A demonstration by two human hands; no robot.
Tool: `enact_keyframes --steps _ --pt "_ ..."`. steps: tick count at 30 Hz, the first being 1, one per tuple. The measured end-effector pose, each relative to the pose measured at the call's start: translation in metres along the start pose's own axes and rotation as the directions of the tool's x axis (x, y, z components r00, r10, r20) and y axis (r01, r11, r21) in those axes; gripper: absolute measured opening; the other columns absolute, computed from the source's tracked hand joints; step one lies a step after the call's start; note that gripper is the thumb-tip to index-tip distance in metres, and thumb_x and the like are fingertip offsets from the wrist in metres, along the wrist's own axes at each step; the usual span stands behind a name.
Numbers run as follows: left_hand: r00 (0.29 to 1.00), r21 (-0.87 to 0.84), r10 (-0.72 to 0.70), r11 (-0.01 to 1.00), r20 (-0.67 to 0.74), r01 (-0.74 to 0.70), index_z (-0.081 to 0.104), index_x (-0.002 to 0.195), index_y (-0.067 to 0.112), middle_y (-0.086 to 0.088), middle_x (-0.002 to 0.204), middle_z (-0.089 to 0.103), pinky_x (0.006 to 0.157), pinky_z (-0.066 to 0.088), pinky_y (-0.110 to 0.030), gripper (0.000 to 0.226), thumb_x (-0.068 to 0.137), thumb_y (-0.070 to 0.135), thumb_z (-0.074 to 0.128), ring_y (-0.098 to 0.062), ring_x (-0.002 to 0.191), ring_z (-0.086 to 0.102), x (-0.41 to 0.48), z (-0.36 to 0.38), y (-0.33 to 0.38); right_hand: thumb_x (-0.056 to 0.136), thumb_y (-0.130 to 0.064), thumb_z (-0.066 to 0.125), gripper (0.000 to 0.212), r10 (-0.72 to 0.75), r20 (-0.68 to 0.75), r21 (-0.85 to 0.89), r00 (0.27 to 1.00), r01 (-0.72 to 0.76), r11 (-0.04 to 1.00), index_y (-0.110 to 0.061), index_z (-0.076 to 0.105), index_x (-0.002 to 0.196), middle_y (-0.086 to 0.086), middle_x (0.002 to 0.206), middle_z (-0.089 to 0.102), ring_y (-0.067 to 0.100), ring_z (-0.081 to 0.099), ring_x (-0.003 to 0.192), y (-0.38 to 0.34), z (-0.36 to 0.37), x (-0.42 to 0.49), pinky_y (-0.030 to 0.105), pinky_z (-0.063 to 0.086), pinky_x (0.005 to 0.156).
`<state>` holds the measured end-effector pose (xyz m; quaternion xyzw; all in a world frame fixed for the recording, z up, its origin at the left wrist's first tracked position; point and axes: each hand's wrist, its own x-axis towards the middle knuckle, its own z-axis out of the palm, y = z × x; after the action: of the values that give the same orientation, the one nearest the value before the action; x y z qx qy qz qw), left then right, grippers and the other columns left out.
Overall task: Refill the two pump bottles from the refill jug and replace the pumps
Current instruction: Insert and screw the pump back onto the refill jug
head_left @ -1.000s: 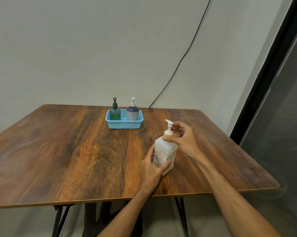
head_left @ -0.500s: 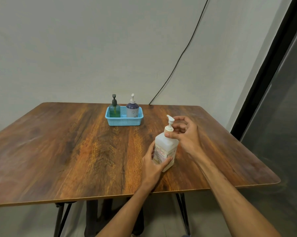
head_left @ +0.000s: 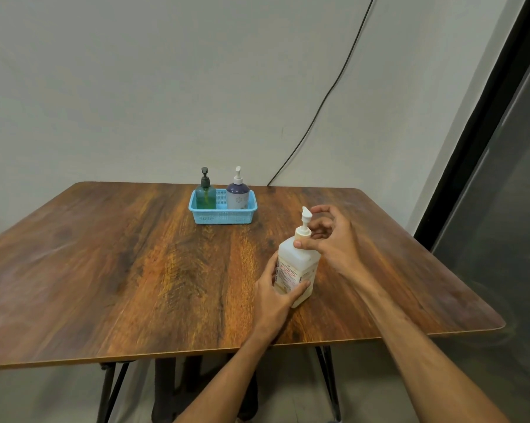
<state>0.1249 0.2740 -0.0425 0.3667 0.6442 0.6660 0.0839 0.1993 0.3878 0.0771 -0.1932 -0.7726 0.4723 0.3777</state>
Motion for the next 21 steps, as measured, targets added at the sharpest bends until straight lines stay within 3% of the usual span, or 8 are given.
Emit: enact_keyframes --steps 3,6,10,12,15,21 --pt "1.000 0.003 0.002 1.000 0.004 -0.002 0.042 0.138 0.045 0.036 0.127 0.053 0.097 0.048 -0.016 0.077 0.074 0.043 0.084 0.008 0.121 0.050 -0.001 0.000 0.002 0.058 -0.002 0.093 0.080 0.004 0.030 0.010 1.000 -0.004 1.000 -0.012 0.053 0.126 0.004 0.095 0.070 0.009 0.068 0.085 0.000 -0.002 0.000 0.022 0.056 0.077" --pt "1.000 -0.003 0.009 1.000 0.001 -0.009 0.043 0.139 0.041 0.034 0.127 0.054 0.097 0.048 -0.017 0.077 0.074 0.041 0.084 0.007 0.121 0.051 -0.001 0.000 0.002 0.062 0.003 0.090 0.080 0.018 0.046 0.054 0.999 -0.021 0.998 -0.012 0.052 0.130 0.009 0.104 0.072 0.020 0.070 0.097 0.003 -0.006 0.000 0.032 0.057 0.088" --pt "1.000 -0.004 0.018 1.000 0.003 -0.018 0.043 0.139 0.040 0.030 0.128 0.055 0.095 0.046 -0.012 0.077 0.074 0.037 0.084 0.008 0.121 0.050 -0.001 -0.001 0.002 0.060 0.003 0.090 0.072 0.010 -0.024 0.054 1.000 -0.008 0.998 -0.012 0.057 0.122 0.005 0.093 0.072 0.017 0.070 0.087 0.007 -0.001 -0.004 0.032 0.056 0.080" --pt "1.000 -0.012 0.021 1.000 0.004 -0.021 0.045 0.142 0.034 0.024 0.130 0.057 0.096 0.048 -0.017 0.079 0.074 0.037 0.085 0.004 0.122 0.052 -0.001 0.000 0.001 0.056 -0.003 0.094 0.081 0.008 -0.048 0.065 0.999 -0.005 0.998 -0.015 0.054 0.126 0.005 0.095 0.069 0.016 0.067 0.087 0.007 0.003 -0.005 0.027 0.056 0.076" --pt "1.000 -0.016 0.024 1.000 0.000 -0.024 0.044 0.143 0.033 0.025 0.129 0.056 0.097 0.048 -0.016 0.080 0.073 0.036 0.085 0.006 0.121 0.052 -0.001 0.000 0.001 0.058 -0.001 0.092 0.092 0.024 -0.051 0.139 0.998 -0.016 0.990 -0.015 0.047 0.136 0.003 0.100 0.068 0.012 0.068 0.091 0.007 0.001 -0.007 0.024 0.056 0.081" --pt "1.000 -0.024 0.029 0.999 0.005 -0.029 0.044 0.143 0.031 0.020 0.133 0.057 0.099 0.050 -0.021 0.080 0.074 0.036 0.085 0.003 0.123 0.052 0.000 0.002 -0.001 0.060 0.004 0.089 0.081 0.027 -0.098 0.189 0.995 -0.008 0.982 -0.014 0.052 0.131 0.004 0.093 0.073 0.018 0.071 0.087 0.010 0.004 -0.008 0.036 0.056 0.083"
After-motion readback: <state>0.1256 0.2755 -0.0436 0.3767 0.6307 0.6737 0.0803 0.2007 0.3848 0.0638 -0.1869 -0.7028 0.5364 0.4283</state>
